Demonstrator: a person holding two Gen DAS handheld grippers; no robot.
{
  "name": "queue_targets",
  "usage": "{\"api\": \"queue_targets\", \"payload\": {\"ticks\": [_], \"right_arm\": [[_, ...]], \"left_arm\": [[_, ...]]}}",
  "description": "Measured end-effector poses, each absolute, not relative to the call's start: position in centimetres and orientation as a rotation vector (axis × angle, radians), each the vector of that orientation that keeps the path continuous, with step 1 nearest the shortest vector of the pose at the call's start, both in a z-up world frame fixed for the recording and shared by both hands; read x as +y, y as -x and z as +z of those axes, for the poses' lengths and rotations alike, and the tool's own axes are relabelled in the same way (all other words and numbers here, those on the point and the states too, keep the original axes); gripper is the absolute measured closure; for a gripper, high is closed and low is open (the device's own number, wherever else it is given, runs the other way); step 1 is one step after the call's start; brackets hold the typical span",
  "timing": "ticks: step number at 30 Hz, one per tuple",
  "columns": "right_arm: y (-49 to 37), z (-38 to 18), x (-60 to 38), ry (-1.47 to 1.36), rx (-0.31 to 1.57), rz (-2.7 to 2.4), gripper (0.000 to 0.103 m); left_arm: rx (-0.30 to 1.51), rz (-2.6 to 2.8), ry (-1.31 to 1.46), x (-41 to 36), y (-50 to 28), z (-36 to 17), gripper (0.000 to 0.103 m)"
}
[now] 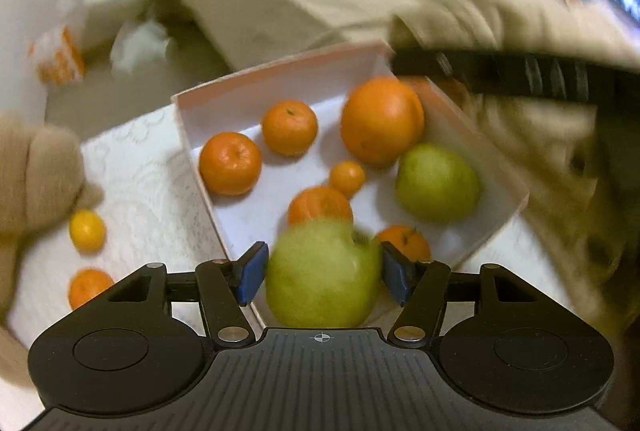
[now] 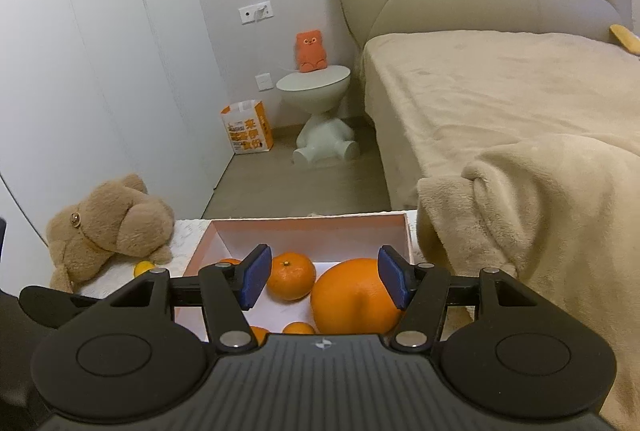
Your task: Organize fruits
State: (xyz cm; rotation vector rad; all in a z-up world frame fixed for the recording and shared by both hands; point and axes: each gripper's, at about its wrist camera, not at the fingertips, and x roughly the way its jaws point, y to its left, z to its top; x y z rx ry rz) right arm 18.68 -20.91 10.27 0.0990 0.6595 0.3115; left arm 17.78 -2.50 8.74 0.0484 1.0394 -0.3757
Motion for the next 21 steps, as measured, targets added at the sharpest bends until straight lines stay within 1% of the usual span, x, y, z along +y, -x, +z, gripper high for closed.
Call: {"api": "queue_targets", "payload": {"ticks": [3, 8, 12, 14, 16, 19, 20, 21], "right_arm": [[-18.7, 10.1, -21.4, -0.103, 0.659, 0.291, 0.042], [-18.8, 9.8, -21.6, -0.115, 0.656, 0.278, 0.042], [-18.4, 9.7, -21.3, -0.102, 0.65, 0.284, 0.042], [-18.2, 9.6, -20.8, -0.093, 0.652, 0.298, 0.041], [-18.0, 9.5, -19.9, -0.076, 0.655, 0.321, 0.041], [-17.3, 9.5, -17.8, -0.008, 0.653, 0.349, 0.041], [-17.0, 9.5, -17.1, 0.016, 0.653, 0.358, 0.041], [-16.7, 9.6, -16.3, 0.042, 0.654, 0.371, 0.041]], "left_arm": [[0.981, -0.389, 0.102, -0.9, -18.0, 10.5, 0.04], [0.831, -0.344, 0.128, 1.8, -16.8, 12.4, 0.04], [0.688, -0.162, 0.106, 6.2, -15.0, 12.4, 0.04], [0.692, -0.091, 0.103, 8.1, -14.7, 11.2, 0.041], [0.738, -0.056, 0.126, 9.7, -14.9, 9.3, 0.041], [0.773, -0.027, 0.137, 10.7, -15.0, 6.7, 0.041], [0.778, -0.031, 0.141, 10.8, -15.1, 5.9, 0.04], [0.769, -0.033, 0.138, 10.7, -15.0, 5.3, 0.036]]}}
